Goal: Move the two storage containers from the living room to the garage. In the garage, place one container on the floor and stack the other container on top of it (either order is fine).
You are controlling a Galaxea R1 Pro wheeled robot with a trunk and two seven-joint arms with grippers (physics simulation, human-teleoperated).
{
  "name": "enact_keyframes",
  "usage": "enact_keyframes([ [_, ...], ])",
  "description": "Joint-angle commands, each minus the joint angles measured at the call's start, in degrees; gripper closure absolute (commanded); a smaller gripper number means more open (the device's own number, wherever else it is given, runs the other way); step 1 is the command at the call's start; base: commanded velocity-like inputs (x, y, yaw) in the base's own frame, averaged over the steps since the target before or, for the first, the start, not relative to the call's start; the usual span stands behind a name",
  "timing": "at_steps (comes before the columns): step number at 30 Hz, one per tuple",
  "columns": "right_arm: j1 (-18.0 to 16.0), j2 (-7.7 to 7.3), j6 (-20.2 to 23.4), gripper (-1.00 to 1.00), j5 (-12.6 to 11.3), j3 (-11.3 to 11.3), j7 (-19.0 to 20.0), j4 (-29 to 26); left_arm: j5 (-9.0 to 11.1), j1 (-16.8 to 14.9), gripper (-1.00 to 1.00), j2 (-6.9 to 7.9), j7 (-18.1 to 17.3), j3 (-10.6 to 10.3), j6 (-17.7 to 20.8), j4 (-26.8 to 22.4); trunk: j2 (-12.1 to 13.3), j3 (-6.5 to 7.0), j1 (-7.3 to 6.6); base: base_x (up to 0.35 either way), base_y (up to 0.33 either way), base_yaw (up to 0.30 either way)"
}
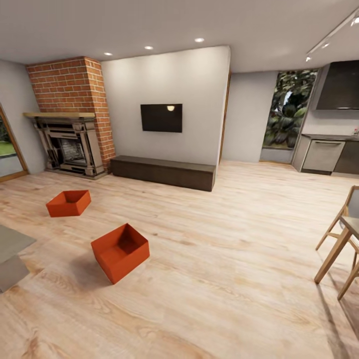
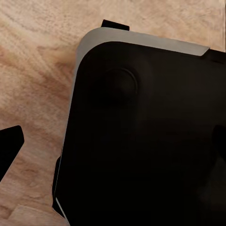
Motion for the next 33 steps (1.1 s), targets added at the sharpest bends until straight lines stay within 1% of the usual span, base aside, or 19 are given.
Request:
enact_keyframes([
  [1, -0.07, 0.04, -0.34, -1.0, -0.55, 0.44, 0.32, 0.18, 0.26, -0.01, -1.0, 0.0, 0.06, 0.12, 0.14, -0.07, -0.03, -0.06, 0.03, 0.321, -0.142, 0.0],
  [8, -0.07, 0.64, 0.15, -1.0, -0.91, 0.49, 0.26, 0.18, 0.26, -0.01, -1.0, -0.01, 0.04, 0.12, 0.14, -0.08, -0.03, -0.06, 0.03, 0.321, -0.142, 0.0],
  [13, -0.07, 0.55, -0.09, -1.0, -0.91, 0.49, 0.27, 0.18, 0.26, -0.01, -1.0, -0.01, 0.07, 0.12, 0.14, -0.03, -0.03, -0.06, 0.03, 0.321, -0.129, 0.093],
  [17, -0.07, 0.34, -0.16, -1.0, -0.9, 0.43, 0.32, 0.18, 0.26, -0.01, -1.0, -0.01, 0.05, 0.12, 0.14, -0.02, -0.03, -0.06, 0.03, 0.321, -0.103, 0.234],
  [33, -0.07, 0.32, -0.16, -1.0, -1.01, 0.37, 0.28, 0.18, 0.26, -0.01, -1.0, -0.01, 0.05, 0.12, 0.14, -0.01, -0.03, -0.06, 0.03, 0.321, -0.091, 0.269],
])
